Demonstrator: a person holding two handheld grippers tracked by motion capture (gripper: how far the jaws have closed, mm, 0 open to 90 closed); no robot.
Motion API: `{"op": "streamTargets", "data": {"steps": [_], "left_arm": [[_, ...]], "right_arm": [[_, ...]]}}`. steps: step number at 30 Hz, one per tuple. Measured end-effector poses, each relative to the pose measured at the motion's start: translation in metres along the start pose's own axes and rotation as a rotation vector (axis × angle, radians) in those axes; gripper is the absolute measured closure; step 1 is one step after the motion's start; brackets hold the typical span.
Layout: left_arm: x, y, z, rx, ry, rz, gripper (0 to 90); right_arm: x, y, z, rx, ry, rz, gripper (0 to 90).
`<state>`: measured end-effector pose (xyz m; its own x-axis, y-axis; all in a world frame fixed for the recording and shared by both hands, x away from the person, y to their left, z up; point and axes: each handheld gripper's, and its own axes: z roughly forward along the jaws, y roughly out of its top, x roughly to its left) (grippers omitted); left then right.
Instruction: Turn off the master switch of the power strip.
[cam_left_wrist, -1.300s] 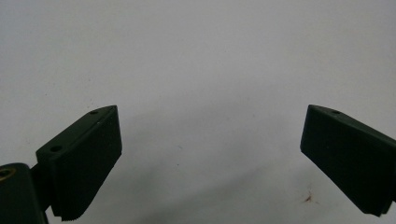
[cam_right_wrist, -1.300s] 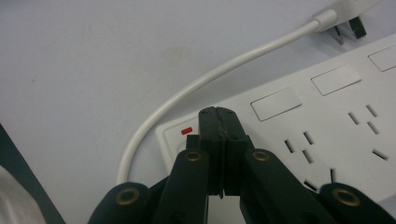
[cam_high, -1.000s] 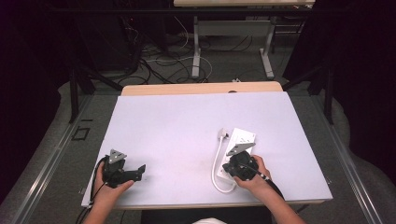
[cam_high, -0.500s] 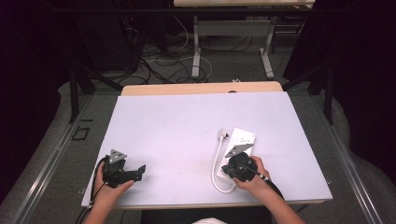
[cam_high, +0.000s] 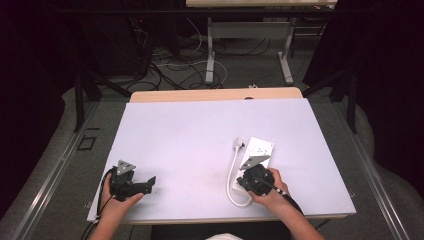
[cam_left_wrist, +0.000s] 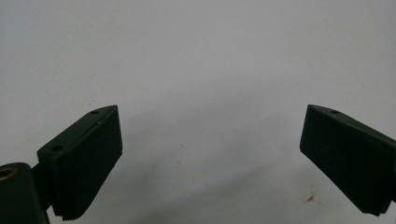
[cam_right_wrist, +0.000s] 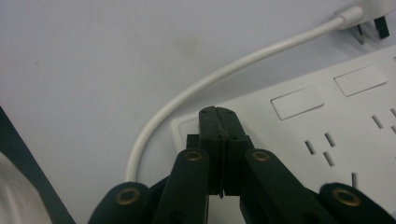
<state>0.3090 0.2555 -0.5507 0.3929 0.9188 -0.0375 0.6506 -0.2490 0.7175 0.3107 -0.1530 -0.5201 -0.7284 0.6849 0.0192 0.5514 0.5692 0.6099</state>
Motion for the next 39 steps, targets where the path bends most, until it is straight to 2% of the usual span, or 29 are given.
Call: {"op": "streamTargets", "data": {"steps": [6, 14, 22, 23, 24, 27, 34, 35, 39], "left_arm": [[-0.0015, -0.0003, 0.0006, -0.017, 0.003, -0.01, 5.9], [-0.0003, 0.0001, -0.0001, 0.0, -0.001, 0.003, 5.9], [-0.0003, 0.0, 0.0002, -0.005, 0.003, -0.002, 6.1], [-0.0003, 0.0, 0.0001, -0.004, 0.003, -0.001, 6.1], [0.0001, 0.0001, -0.0002, -0.001, 0.001, 0.003, 6.1], [-0.0006, -0.0001, 0.0003, -0.008, 0.002, -0.008, 6.1], [-0.0006, -0.0001, 0.0004, -0.007, 0.0, -0.007, 6.2], [-0.0005, -0.0001, 0.0004, -0.007, 0.0, -0.006, 6.2], [-0.0007, -0.0001, 0.0006, -0.007, 0.0, -0.008, 6.2]], "right_arm": [[0.0012, -0.0003, 0.0009, -0.015, 0.002, -0.012, 90.0], [0.0022, -0.0005, 0.0012, -0.019, 0.004, -0.012, 89.3], [0.0024, -0.0005, 0.0, -0.011, 0.008, 0.005, 78.8], [0.0016, -0.0005, 0.0009, -0.025, 0.004, -0.004, 76.6], [0.0022, -0.0007, 0.0006, -0.022, 0.005, 0.009, 75.6], [0.0016, -0.0001, -0.0005, -0.018, 0.01, -0.006, 71.4], [0.0026, 0.0007, -0.002, -0.036, 0.013, 0.023, 60.9], [0.0025, 0.0011, -0.003, -0.024, 0.018, 0.024, 58.8], [0.0026, 0.0021, -0.0043, -0.032, 0.006, 0.029, 48.5]]}}
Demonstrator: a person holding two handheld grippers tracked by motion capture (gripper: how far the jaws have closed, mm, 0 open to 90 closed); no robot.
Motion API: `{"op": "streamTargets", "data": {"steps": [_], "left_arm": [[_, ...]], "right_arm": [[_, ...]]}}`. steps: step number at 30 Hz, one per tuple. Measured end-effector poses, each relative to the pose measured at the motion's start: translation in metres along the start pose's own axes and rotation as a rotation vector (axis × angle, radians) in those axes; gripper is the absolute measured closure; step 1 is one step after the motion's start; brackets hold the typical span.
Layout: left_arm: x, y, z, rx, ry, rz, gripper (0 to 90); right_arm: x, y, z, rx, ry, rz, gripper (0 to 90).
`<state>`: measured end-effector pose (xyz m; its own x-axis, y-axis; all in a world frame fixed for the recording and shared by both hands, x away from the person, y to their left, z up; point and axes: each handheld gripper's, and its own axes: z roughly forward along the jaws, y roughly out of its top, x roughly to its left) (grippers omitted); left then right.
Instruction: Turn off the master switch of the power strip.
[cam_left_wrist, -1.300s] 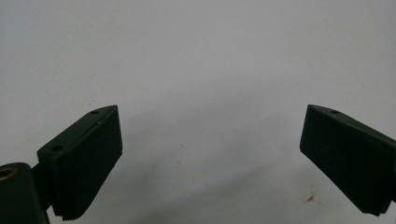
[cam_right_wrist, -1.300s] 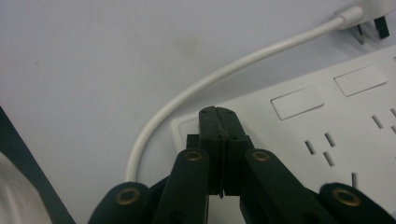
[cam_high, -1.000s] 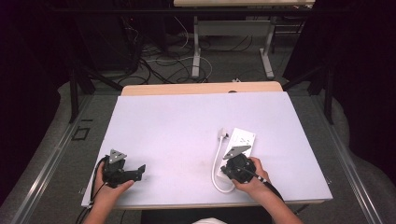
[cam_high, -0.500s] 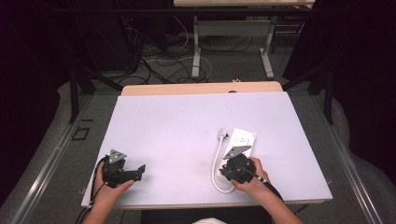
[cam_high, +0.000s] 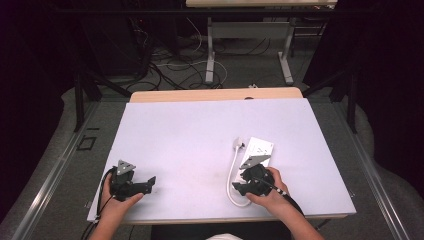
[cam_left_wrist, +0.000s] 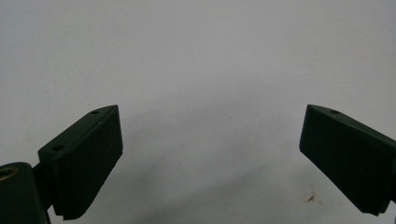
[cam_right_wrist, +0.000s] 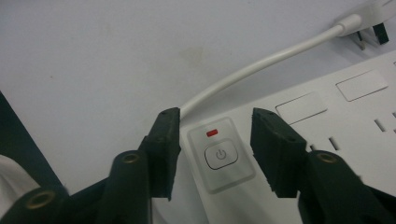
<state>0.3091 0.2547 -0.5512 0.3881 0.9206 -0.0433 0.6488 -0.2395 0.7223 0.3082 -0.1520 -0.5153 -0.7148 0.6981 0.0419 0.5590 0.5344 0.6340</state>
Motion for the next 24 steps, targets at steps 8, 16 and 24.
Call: {"op": "streamTargets", "data": {"steps": [8, 16, 24], "left_arm": [[0.0007, 0.0001, -0.0008, 0.006, 0.002, 0.009, 6.2], [0.0007, 0.0002, -0.0006, 0.008, 0.0, 0.011, 6.2], [-0.0001, 0.0002, -0.0001, 0.004, 0.0, 0.002, 6.2]], "right_arm": [[0.0001, 0.0018, -0.0025, -0.018, 0.005, 0.016, 35.1], [0.0002, 0.0015, -0.0008, -0.008, 0.016, 0.045, 34.1], [-0.0027, 0.0022, -0.0043, -0.022, 0.038, 0.061, 33.5]]}}
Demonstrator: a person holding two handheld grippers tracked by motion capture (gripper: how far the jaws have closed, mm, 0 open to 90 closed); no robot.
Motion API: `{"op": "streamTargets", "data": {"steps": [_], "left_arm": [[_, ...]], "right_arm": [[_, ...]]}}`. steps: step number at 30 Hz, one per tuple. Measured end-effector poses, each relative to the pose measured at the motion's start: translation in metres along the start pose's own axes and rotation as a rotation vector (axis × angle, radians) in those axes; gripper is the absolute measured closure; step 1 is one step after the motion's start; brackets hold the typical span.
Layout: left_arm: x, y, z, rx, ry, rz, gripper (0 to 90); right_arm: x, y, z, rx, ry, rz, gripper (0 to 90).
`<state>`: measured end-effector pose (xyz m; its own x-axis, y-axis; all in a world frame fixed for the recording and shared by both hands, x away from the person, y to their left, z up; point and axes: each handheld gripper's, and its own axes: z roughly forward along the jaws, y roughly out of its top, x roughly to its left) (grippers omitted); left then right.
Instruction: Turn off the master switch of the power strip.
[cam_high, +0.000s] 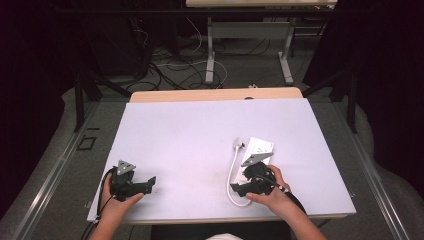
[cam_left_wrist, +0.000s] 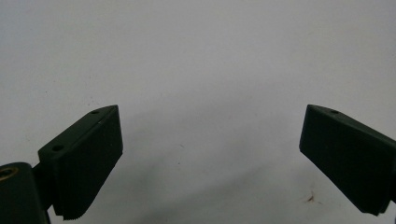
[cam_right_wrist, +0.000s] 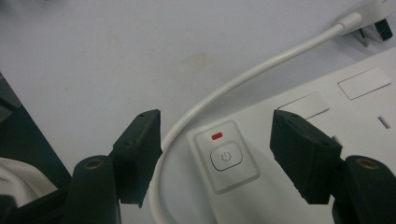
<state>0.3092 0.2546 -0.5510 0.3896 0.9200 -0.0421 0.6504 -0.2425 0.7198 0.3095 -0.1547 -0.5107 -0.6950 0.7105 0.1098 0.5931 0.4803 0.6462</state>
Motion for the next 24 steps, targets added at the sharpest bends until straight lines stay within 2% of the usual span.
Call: {"op": "streamTargets", "data": {"steps": [3, 6, 8, 9, 10, 13, 14, 16, 17, 18, 20, 24], "left_arm": [[0.0, 0.0, 0.001, -0.012, 0.002, -0.002, 6.2], [0.0, 0.0, 0.0, 0.002, -0.001, -0.001, 6.2], [0.001, 0.0, 0.0, 0.007, -0.001, 0.008, 6.2], [0.001, 0.0, -0.001, 0.009, -0.001, 0.011, 6.2], [0.001, 0.0, -0.001, 0.008, -0.001, 0.01, 6.2], [0.001, 0.0, 0.0, 0.003, -0.001, 0.007, 6.2], [0.001, 0.0, 0.0, 0.004, 0.0, 0.007, 6.2], [0.001, 0.0, 0.0, 0.003, 0.001, 0.005, 6.2], [0.001, 0.0, 0.0, 0.003, 0.001, 0.005, 6.2], [0.001, 0.0, -0.001, 0.003, 0.002, 0.006, 6.2], [0.001, 0.0, -0.001, 0.002, 0.002, 0.005, 6.2], [0.001, 0.0, 0.0, -0.006, 0.004, 0.002, 6.2]], "right_arm": [[-0.001, 0.0, -0.001, -0.001, -0.004, 0.001, 32.9], [-0.002, 0.0, -0.002, -0.007, -0.017, -0.005, 30.3], [-0.002, 0.001, -0.003, -0.03, -0.019, -0.002, 26.9], [-0.003, 0.001, -0.006, -0.011, -0.024, 0.001, 25.7], [-0.004, 0.001, -0.006, -0.031, -0.031, 0.008, 24.3], [-0.008, 0.002, -0.011, -0.032, -0.045, 0.008, 19.5], [-0.01, 0.002, -0.01, -0.059, -0.049, 0.011, 18.7], [-0.013, 0.002, -0.014, -0.066, -0.054, 0.023, 15.7], [-0.015, 0.002, -0.016, -0.061, -0.062, 0.023, 15.6], [-0.016, 0.002, -0.016, -0.084, -0.069, 0.033, 15.3], [-0.018, 0.001, -0.019, -0.092, -0.091, 0.036, 14.4], [-0.024, 0.001, -0.023, -0.102, -0.101, 0.05, 4.3]]}}
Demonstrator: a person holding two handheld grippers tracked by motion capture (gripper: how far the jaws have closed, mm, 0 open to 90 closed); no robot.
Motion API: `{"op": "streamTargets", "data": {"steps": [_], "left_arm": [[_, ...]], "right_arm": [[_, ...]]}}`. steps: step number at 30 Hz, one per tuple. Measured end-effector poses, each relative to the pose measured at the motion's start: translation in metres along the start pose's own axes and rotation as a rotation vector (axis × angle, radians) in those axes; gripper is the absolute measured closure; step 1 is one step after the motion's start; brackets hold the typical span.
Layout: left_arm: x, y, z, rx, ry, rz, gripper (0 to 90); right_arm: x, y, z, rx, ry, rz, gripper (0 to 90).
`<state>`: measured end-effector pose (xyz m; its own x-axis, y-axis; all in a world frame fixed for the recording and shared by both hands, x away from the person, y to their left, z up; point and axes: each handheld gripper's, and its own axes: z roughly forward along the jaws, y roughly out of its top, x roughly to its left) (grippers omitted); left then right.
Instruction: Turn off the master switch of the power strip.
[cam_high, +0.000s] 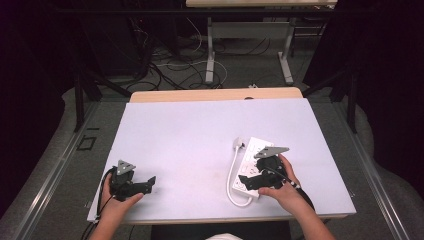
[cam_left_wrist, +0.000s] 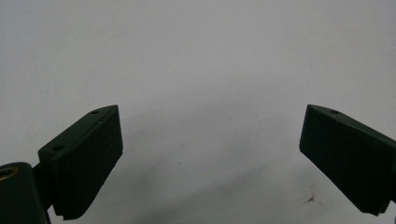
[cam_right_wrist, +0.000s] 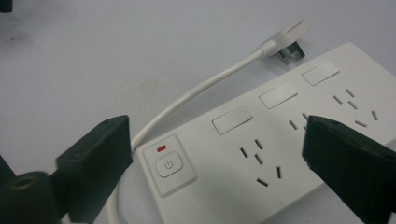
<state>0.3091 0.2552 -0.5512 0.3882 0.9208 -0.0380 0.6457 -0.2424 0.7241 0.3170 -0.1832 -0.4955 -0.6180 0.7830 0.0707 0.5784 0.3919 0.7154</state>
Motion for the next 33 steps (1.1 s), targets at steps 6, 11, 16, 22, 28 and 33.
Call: {"op": "streamTargets", "data": {"steps": [6, 11, 16, 22, 28, 33], "left_arm": [[-0.001, 0.0, 0.0, -0.006, 0.0, -0.009, 6.2], [0.0, 0.0, -0.001, 0.002, -0.009, -0.019, 6.2], [0.001, 0.0, -0.001, -0.004, -0.001, -0.016, 6.2], [0.001, 0.0, -0.001, -0.002, 0.0, -0.021, 6.0], [0.0, 0.0, -0.001, -0.022, 0.014, -0.044, 4.0], [0.002, 0.001, -0.003, -0.014, 0.017, -0.036, 1.6]], "right_arm": [[-0.007, -0.001, -0.004, -0.012, -0.038, 0.006, 0.0], [-0.015, -0.003, -0.007, -0.007, -0.08, 0.029, 0.0], [-0.027, -0.006, -0.011, -0.03, -0.112, 0.055, 0.0], [-0.04, -0.008, -0.015, -0.045, -0.142, 0.073, 0.0], [-0.051, -0.011, -0.019, -0.056, -0.166, 0.093, 0.0], [-0.056, -0.013, -0.021, -0.061, -0.182, 0.11, 0.0]]}}
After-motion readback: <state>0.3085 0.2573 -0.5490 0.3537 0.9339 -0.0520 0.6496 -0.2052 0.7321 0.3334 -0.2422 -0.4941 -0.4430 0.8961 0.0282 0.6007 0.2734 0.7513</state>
